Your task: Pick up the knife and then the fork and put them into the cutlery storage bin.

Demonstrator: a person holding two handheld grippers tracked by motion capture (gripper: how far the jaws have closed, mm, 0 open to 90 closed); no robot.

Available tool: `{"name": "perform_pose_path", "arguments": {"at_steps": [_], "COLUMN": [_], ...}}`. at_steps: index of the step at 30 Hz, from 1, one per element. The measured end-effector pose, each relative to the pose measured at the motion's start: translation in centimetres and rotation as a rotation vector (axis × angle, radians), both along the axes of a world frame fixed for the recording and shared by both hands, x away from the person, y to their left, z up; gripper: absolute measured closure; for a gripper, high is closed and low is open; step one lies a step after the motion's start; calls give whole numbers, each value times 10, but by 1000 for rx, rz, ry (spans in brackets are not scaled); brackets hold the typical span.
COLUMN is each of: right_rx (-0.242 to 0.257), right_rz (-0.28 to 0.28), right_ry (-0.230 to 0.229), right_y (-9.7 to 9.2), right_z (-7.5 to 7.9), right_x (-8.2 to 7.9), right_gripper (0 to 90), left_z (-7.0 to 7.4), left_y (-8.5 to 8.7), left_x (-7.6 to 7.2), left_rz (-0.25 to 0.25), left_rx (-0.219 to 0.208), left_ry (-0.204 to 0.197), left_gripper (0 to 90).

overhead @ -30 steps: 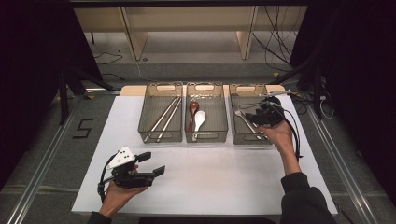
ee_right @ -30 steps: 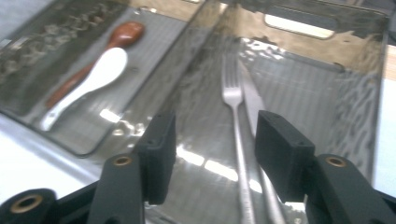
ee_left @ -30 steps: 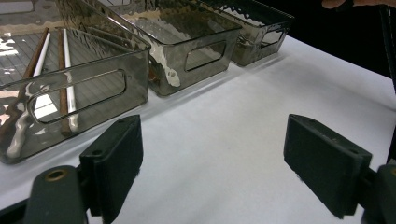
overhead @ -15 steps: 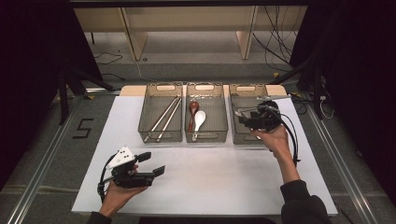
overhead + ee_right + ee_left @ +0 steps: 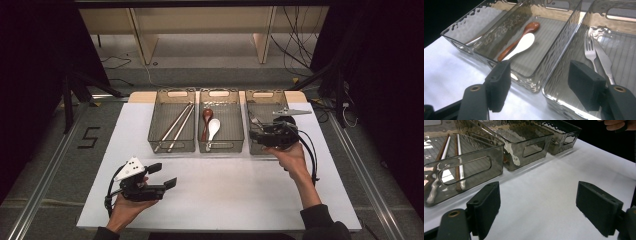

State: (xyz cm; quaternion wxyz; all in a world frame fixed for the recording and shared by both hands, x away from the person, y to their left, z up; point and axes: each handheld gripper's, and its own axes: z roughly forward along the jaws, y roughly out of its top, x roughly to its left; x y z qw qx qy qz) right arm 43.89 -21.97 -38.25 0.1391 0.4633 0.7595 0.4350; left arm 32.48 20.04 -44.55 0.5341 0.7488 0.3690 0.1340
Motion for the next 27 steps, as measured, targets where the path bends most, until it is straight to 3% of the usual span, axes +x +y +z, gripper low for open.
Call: {"name": "perform_pose_path", "arguments": {"at_steps": [27], "right_rx": [55], "right_rz": [56], "right_ry": [-64], "right_y": [10], "right_z": [-16], "right_x": [-49], "right_gripper": [293], "left_z": [0], "left_y": [0], "left_x": [1], "left_rz": [-7], "left_rx": [9], "left_ry": [5], "left_gripper": [191]}}
